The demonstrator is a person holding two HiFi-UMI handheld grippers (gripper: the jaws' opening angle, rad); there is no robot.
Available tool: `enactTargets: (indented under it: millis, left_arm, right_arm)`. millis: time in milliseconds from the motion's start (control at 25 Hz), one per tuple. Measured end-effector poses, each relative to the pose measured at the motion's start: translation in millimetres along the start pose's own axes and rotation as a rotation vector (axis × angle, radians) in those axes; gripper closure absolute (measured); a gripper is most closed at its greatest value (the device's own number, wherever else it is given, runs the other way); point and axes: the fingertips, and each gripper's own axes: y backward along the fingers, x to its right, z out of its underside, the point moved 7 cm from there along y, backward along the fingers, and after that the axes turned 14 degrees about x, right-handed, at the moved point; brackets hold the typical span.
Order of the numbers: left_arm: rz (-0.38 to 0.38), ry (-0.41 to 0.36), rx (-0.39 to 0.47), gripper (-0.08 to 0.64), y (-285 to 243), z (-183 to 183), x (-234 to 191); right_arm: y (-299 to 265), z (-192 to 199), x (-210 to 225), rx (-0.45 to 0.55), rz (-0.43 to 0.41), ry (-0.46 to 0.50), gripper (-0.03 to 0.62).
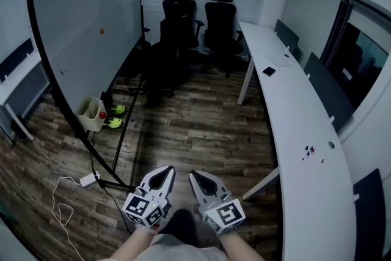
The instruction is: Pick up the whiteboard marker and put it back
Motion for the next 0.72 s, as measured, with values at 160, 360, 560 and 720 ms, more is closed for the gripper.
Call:
enactTargets:
  millis: [160,360,560,720]
  left_arm:
    - [-0.003,0.001,0.001,0.545,-25.8,13.2,-21.9]
    - [0.006,0.013,0.004,0.545,-64.2,25.5,-55.2]
    - [0.003,0.005,-0.005,0.545,-108.8,26.7,-92.9]
    - [0.0,0.005,-0.023,0.545,-136.3,30.5,-131.2]
  right_arm:
    - [-21.1,13.3,24.1,-0.004,-0.01,0.0,0.574]
    - [-56.2,29.1,56.5,-0.029,-0.015,-0.002,0.574]
    - [-101.4,45.6,94.5,-0.049,-0.008,-0.024,0.574]
    - [-145.8,64.8,116.9,-0.07,-0.028,-0.049,0.574]
